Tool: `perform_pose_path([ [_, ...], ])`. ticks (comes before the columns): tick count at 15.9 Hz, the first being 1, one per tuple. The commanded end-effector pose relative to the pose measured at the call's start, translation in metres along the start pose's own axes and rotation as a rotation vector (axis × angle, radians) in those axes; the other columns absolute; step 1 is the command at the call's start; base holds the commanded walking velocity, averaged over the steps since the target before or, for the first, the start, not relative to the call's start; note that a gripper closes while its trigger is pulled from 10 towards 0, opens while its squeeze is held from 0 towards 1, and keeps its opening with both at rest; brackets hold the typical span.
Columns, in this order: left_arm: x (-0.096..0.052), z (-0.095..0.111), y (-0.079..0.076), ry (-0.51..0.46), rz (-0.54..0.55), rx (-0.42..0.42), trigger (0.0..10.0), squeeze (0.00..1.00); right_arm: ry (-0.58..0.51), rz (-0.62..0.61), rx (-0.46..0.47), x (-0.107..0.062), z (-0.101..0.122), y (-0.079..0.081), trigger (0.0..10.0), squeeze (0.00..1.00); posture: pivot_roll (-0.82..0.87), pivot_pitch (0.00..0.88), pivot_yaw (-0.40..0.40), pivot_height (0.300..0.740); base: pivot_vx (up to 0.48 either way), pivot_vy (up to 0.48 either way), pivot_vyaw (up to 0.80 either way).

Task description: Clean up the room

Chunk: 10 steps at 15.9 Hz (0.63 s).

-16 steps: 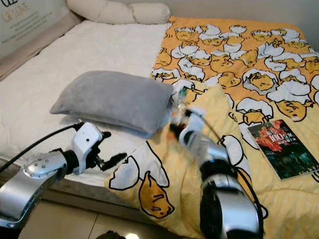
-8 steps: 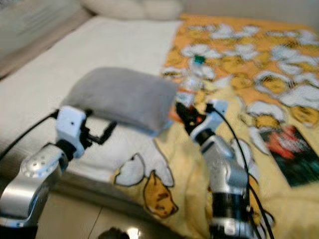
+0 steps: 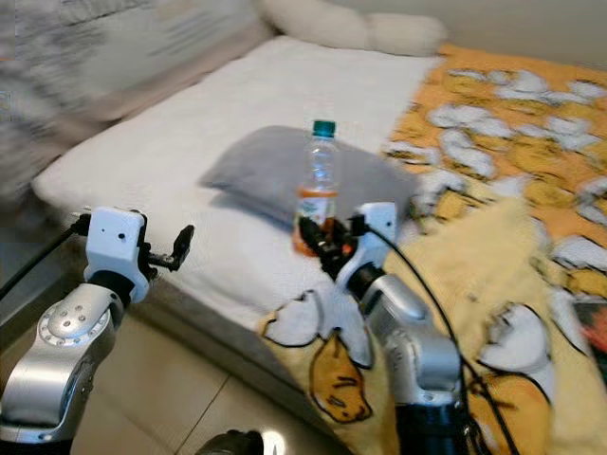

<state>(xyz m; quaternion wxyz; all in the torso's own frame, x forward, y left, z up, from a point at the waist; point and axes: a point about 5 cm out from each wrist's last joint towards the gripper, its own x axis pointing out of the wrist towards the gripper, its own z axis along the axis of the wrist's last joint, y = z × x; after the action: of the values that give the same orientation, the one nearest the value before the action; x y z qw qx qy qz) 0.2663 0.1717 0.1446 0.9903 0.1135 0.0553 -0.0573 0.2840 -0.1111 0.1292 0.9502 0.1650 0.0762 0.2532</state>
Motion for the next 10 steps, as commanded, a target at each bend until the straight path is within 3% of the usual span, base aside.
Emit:
perform_pose_path([
  [1, 0.001, 0.002, 0.0, -0.003, 0.011, 0.029, 10.0, 0.0, -0.007, -0.031, -0.031, -0.002, 0.003, 0.001, 10.0, 0.0, 0.02, 0.0, 0.075, 0.74, 0.0, 0.0, 0.8],
  [3, 0.002, 0.002, 0.001, -0.004, 0.022, 0.026, 10.0, 0.0, 0.044, -0.075, -0.062, -0.005, -0.005, -0.001, 10.0, 0.0, 0.01, 0.0, 0.081, 0.74, 0.0, 0.0, 0.8],
  [7, 0.003, 0.003, -0.004, -0.001, 0.011, 0.032, 10.0, 0.0, 0.127, -0.046, -0.096, -0.008, -0.015, 0.001, 10.0, 0.0, 0.02, 0.0, 0.069, 0.74, 0.0, 0.0, 0.8],
  [10, 0.002, 0.004, -0.005, 0.002, 0.008, 0.018, 10.0, 0.0, 0.152, -0.029, -0.103, -0.008, -0.019, 0.005, 10.0, 0.0, 0.05, 0.0, 0.055, 0.74, 0.249, 0.0, 0.8],
])
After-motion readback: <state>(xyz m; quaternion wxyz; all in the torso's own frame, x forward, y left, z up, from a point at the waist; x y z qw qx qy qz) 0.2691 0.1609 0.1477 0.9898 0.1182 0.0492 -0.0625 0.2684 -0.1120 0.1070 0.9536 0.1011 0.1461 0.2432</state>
